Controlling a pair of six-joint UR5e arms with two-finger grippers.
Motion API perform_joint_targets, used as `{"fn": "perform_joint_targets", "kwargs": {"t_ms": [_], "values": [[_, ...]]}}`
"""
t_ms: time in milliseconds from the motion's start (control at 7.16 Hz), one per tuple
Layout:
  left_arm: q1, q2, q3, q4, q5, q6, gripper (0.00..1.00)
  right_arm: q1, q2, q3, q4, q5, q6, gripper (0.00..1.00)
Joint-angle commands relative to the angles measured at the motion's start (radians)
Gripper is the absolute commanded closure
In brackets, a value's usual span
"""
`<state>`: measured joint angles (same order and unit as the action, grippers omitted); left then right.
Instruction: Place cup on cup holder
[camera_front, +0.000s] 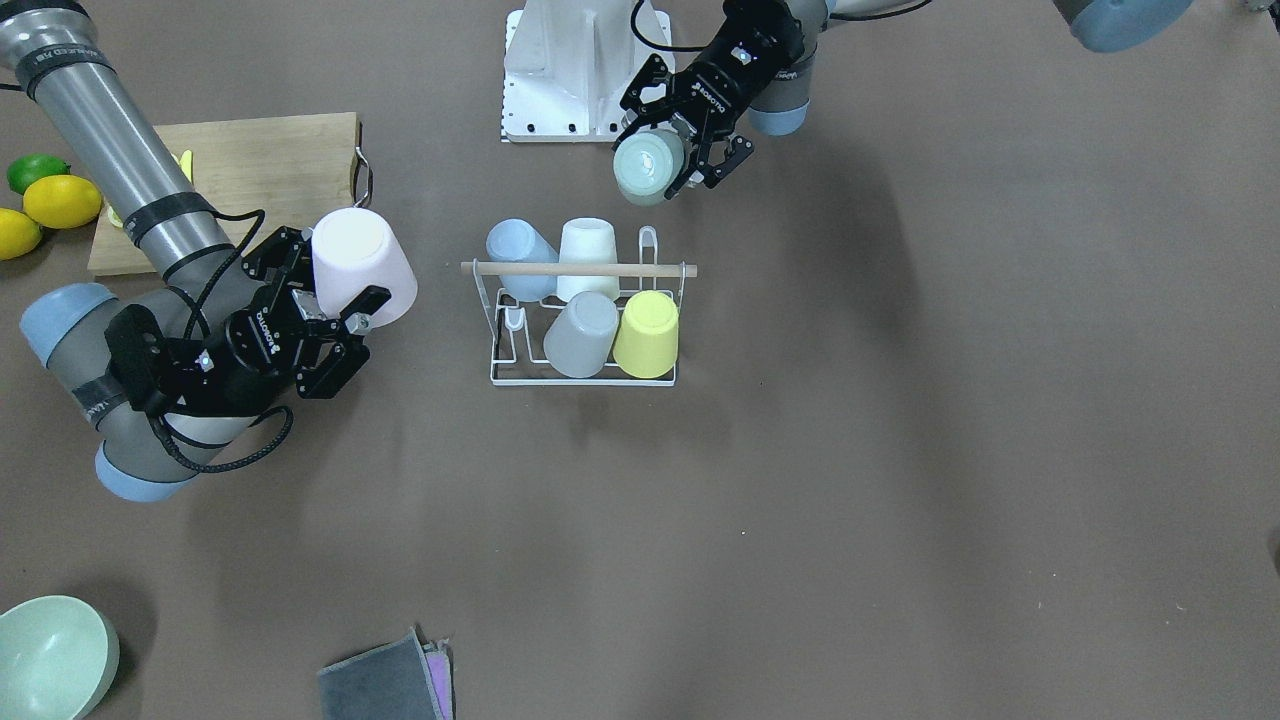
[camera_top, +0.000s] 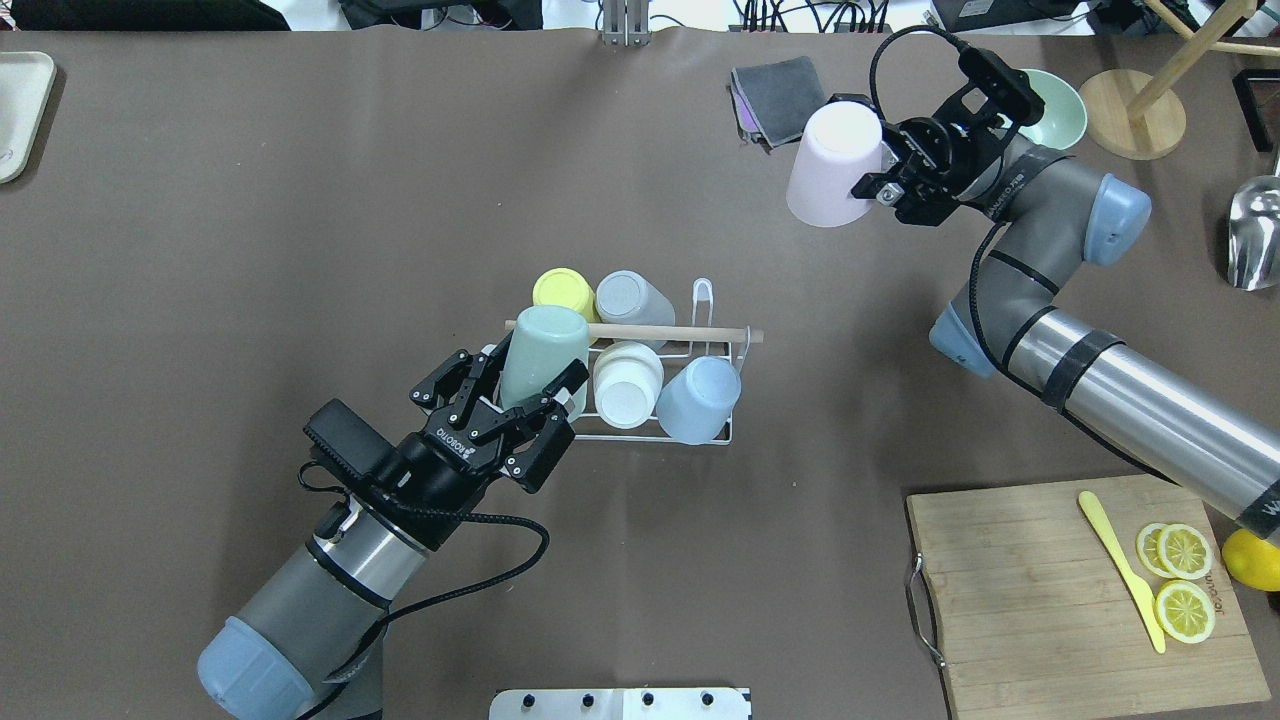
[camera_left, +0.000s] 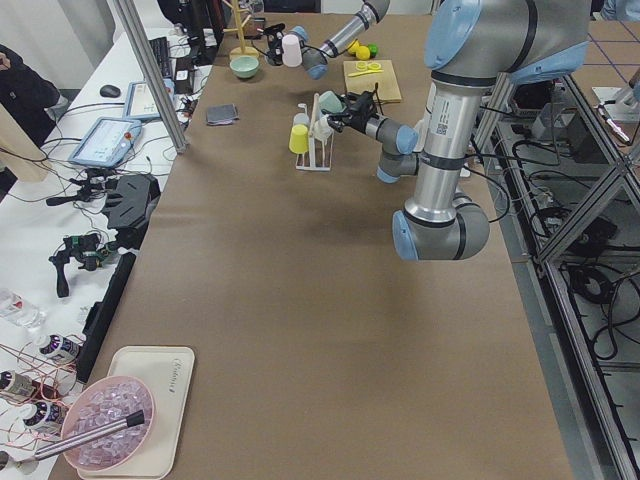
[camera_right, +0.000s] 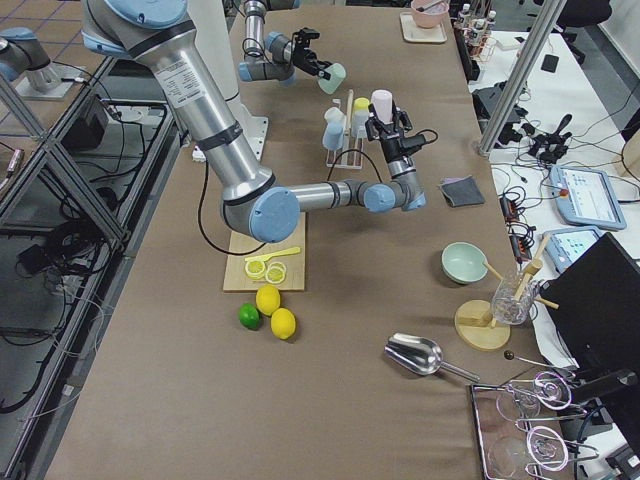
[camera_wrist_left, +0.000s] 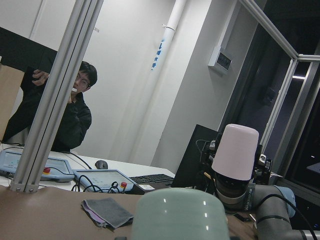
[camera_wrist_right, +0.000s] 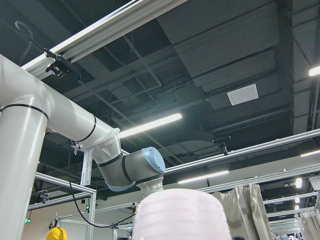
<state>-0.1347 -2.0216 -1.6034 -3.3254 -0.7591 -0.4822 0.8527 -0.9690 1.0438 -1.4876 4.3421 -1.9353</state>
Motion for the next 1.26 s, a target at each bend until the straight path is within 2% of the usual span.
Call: {"fn": "perform_joint_targets", "kwargs": {"t_ms": [0,419,559,978,1118], "values": [[-0.025,-0.005,0.042,0.003,0.003,-0.001,1.00,-0.018,0.030,-0.005,-0.069,-0.047,-0.132,0.65],[-0.045,-0.028,0.081,0.004,0.003,-0.003,1.00,-0.035,0.056,-0.013,-0.182,-0.140,-0.270,0.65],[-0.051,-0.049,0.118,0.009,0.003,-0.003,1.00,-0.035,0.070,-0.013,-0.212,-0.144,-0.278,0.65],[-0.052,-0.051,0.128,0.006,0.001,-0.004,1.00,-0.055,0.092,-0.011,-0.256,-0.168,-0.287,0.65],[-0.054,-0.051,0.128,0.007,0.003,-0.004,0.95,-0.058,0.092,-0.010,-0.260,-0.186,-0.295,0.65]]}}
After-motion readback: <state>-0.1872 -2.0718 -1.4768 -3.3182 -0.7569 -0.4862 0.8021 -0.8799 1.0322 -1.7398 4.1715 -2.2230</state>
